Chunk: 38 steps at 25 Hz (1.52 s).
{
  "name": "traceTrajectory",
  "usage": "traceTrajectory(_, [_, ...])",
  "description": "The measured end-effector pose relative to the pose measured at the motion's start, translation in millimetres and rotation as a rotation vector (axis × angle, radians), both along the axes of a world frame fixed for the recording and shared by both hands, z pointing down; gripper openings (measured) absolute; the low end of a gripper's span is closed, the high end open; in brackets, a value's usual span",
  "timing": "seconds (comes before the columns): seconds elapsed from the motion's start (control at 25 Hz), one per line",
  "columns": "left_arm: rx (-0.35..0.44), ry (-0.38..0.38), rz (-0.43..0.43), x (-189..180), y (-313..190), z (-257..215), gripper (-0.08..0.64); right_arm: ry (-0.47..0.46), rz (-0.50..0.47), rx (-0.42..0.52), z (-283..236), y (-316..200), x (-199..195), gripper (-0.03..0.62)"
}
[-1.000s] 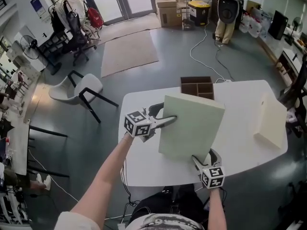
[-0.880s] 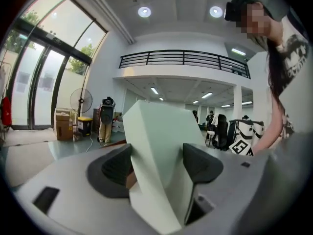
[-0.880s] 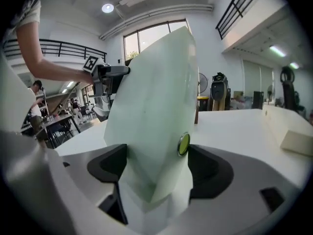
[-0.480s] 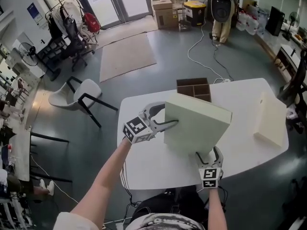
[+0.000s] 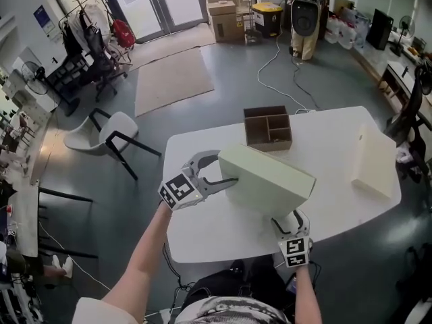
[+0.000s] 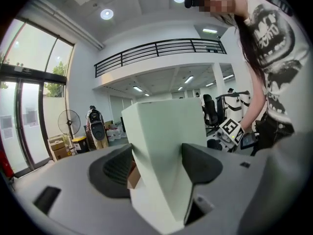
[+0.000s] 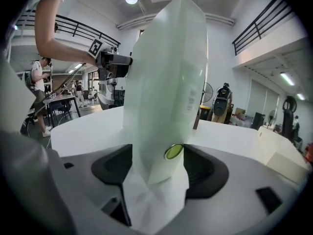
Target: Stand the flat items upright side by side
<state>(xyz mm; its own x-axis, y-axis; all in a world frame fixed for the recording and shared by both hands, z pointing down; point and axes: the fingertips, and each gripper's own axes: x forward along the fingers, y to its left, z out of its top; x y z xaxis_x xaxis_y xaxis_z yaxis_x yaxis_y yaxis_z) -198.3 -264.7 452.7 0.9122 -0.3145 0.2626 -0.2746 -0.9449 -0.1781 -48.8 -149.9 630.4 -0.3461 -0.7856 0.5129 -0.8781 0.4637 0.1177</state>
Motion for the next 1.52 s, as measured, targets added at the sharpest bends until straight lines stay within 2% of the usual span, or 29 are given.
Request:
traceTrajectory(0.16, [-0.04,-0.013,-0.01,-14,18,12,0.306,-0.043,-0.033,0.016,-18,7,-3,0.337])
traceTrajectory(0.32, [-0.059,0.031,-0.047,-20,17,15,0.285,-0.088,-0.041,0.007,-37,0,-2,0.35])
traceTrajectory(0.4, [-0.072,0.038,-0.069,-23,15,20,0.273,-0.085,-0.054,0.002,-39,5,0,0.279])
traceTrajectory(0.48, [-0.083,0.049,-0.092,-26,14,23,0.257,-0.086,-0.068,-0.001,-40,15,-4,0.259])
traceTrajectory(0.88, [-0.143,0.181,-0.166,-27,-10,21,0.222,-0.037,-0.124,-0.013,-40,42,-36,0.239])
traceTrajectory(1.0, [-0.163,0.189,-0.181,-25,-19,26,0.208,-0.041,-0.115,0.003,-43,42,-44,0.239])
traceTrajectory(1.04, [-0.167,0.177,-0.178,-24,-20,30,0.196,-0.05,-0.095,0.016,-46,40,-45,0.255])
traceTrajectory(1.12, [-0.179,0.168,-0.17,-22,-22,34,0.192,-0.087,-0.046,0.043,-57,33,-43,0.38])
traceTrajectory(1.16, [-0.186,0.173,-0.169,-21,-23,35,0.192,-0.112,-0.032,0.055,-63,28,-41,0.421])
traceTrajectory(1.24, [-0.203,0.19,-0.172,-22,-24,35,0.192,-0.157,-0.035,0.069,-71,20,-41,0.426])
traceTrajectory(1.32, [-0.224,0.211,-0.181,-22,-25,37,0.192,-0.168,-0.062,0.085,-79,13,-45,0.42])
traceTrajectory(1.44, [-0.249,0.226,-0.188,-18,-25,41,0.192,-0.126,-0.116,0.113,-85,10,-55,0.321])
traceTrajectory(1.52, [-0.254,0.222,-0.183,-13,-25,44,0.176,-0.108,-0.123,0.12,-86,12,-58,0.302])
